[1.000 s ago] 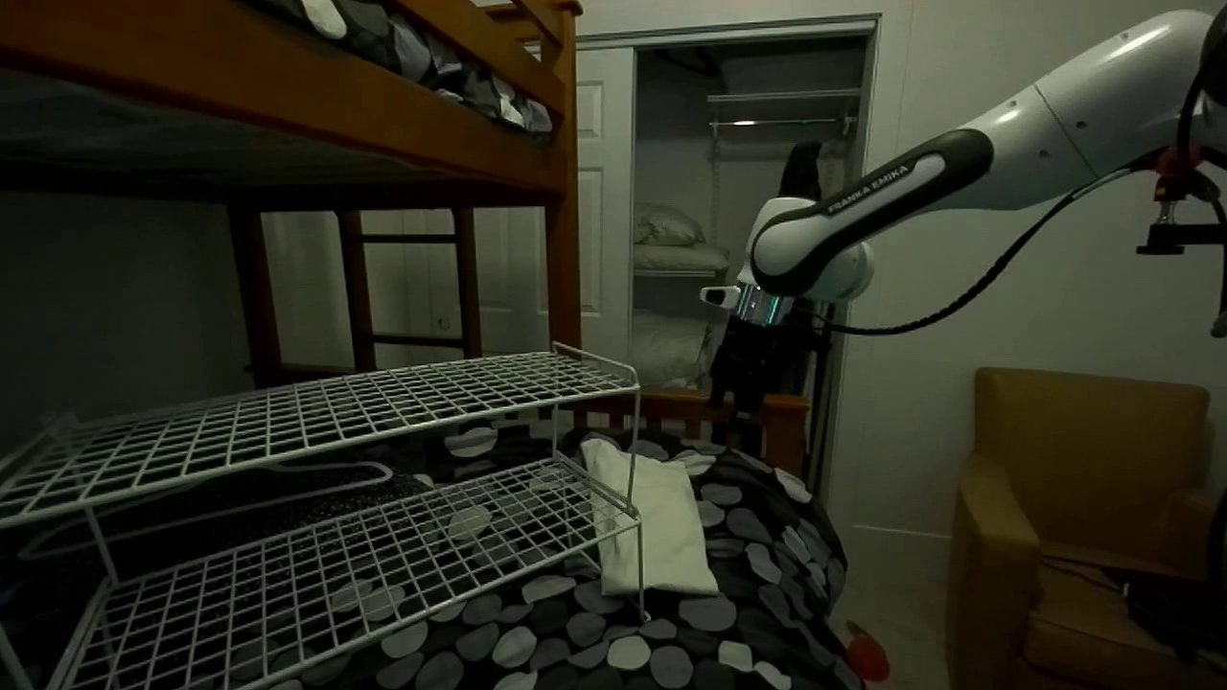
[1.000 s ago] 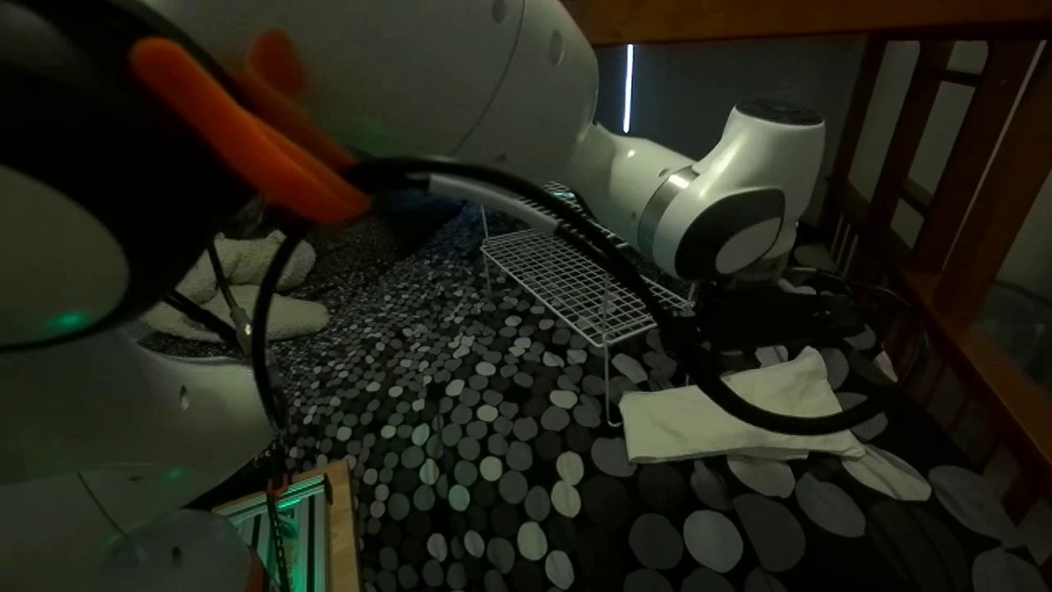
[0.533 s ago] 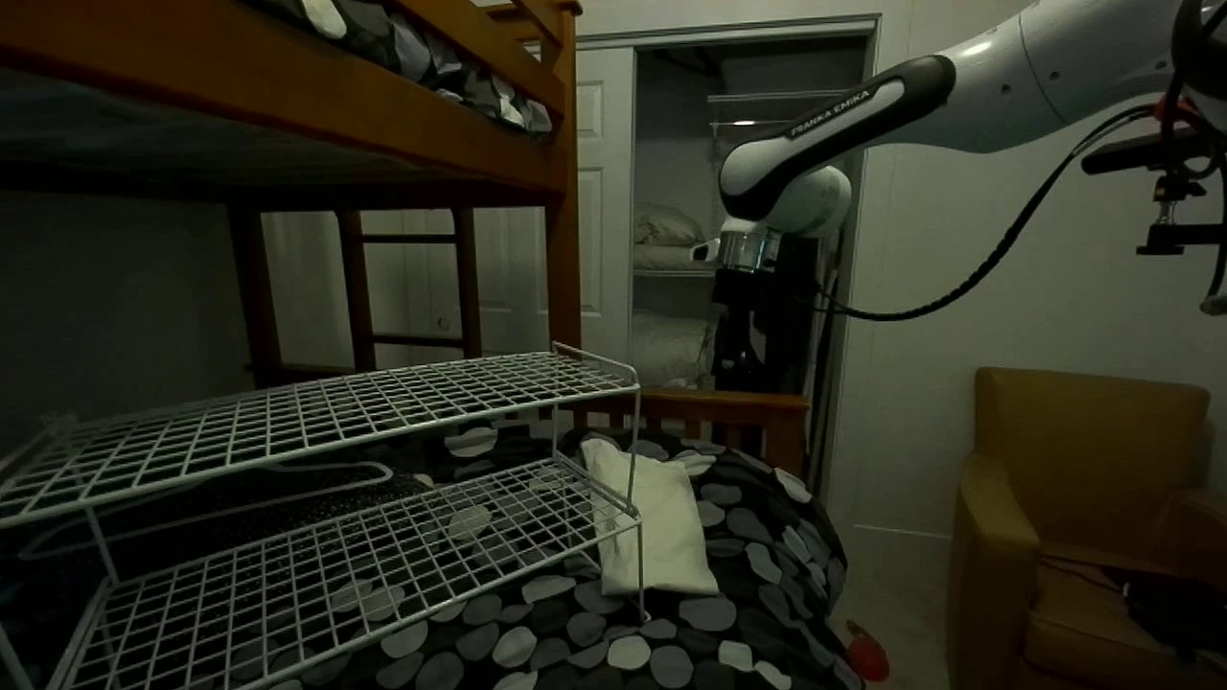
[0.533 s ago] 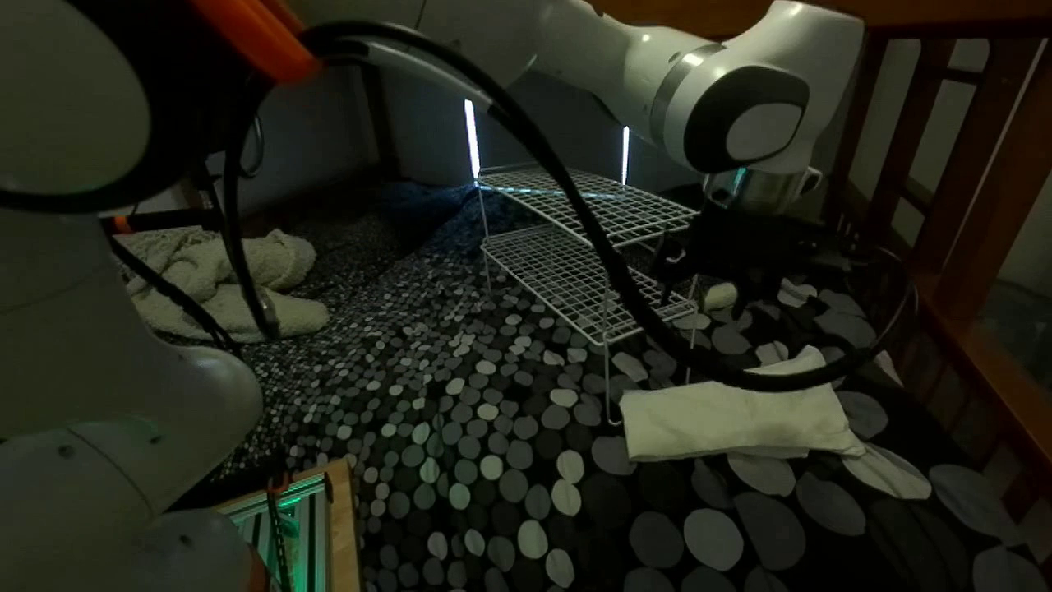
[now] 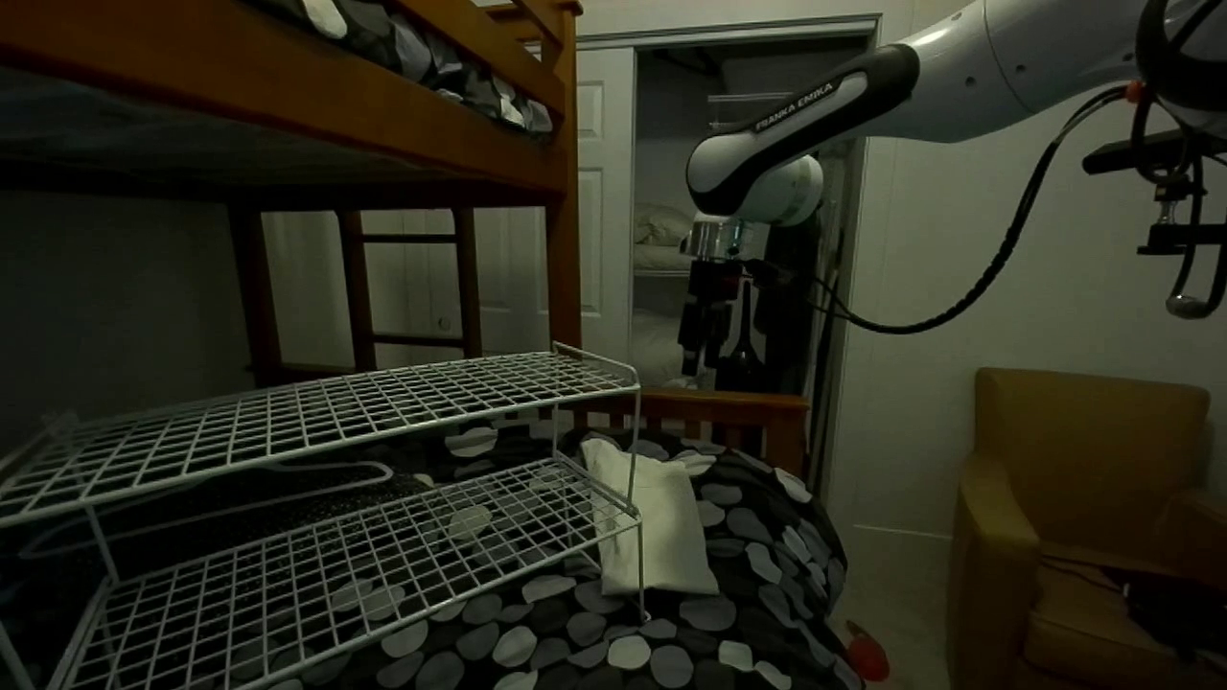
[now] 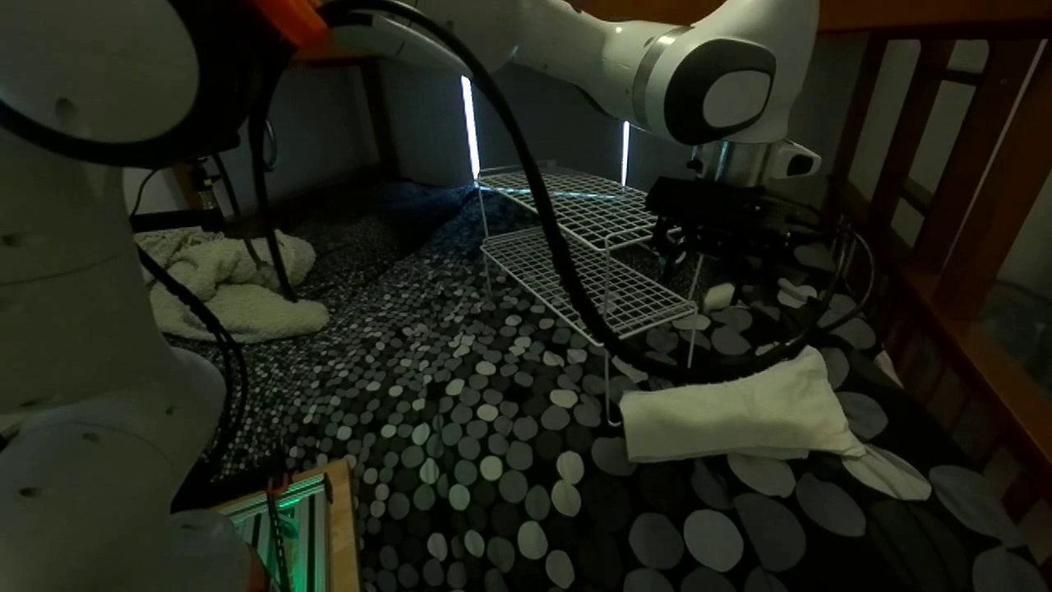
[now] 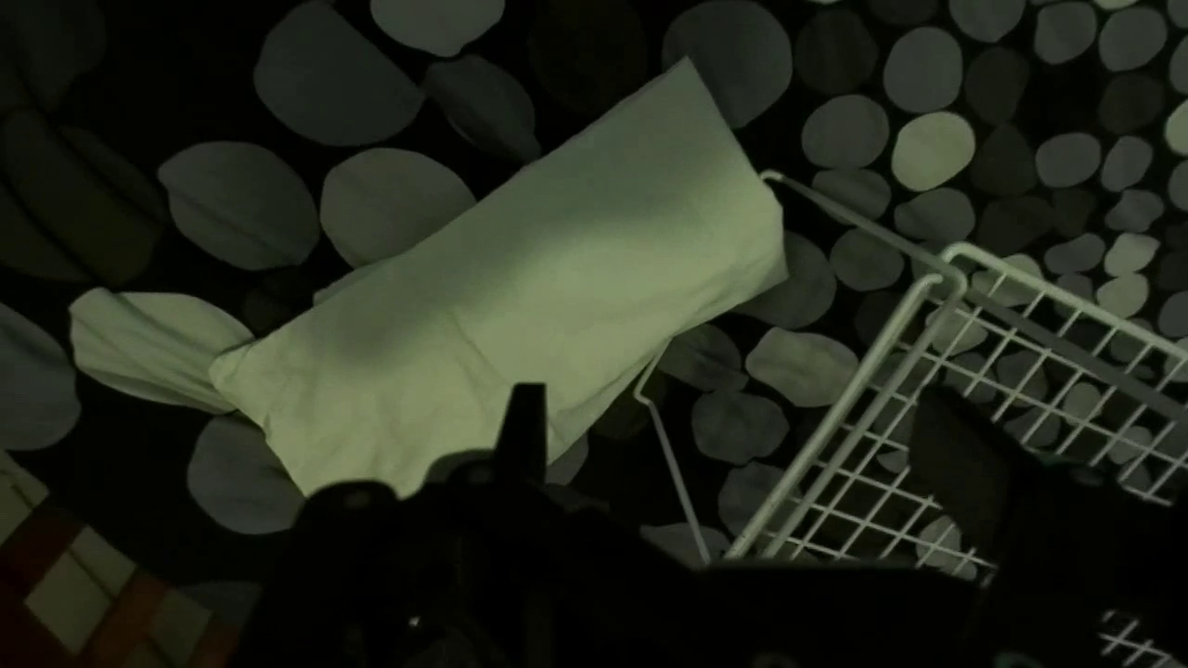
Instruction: Move the white pillowcase to the left
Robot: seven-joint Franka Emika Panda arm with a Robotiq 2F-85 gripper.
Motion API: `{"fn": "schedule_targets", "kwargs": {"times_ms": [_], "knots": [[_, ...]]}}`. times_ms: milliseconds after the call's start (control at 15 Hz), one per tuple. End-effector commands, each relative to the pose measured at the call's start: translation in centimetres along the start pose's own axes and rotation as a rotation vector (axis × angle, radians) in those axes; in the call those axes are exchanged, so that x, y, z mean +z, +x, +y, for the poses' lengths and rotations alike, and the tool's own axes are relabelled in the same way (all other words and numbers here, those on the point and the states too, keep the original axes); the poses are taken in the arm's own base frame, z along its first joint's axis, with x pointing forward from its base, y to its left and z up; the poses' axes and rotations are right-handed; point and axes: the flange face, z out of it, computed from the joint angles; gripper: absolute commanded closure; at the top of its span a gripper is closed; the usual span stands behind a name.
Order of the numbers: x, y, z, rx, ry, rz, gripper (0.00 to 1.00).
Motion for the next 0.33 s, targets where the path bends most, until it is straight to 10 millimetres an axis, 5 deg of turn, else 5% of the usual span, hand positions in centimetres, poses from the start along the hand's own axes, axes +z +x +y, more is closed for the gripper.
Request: {"fn": "schedule_targets", "kwargs": {"times_ms": [0,267], "knots": [[0.12,0.14,-0.11,0.016,-0.005,0.004,0.0],[0.23,0.0,0.21,0.035,-0.008,0.003,0.0]]}}
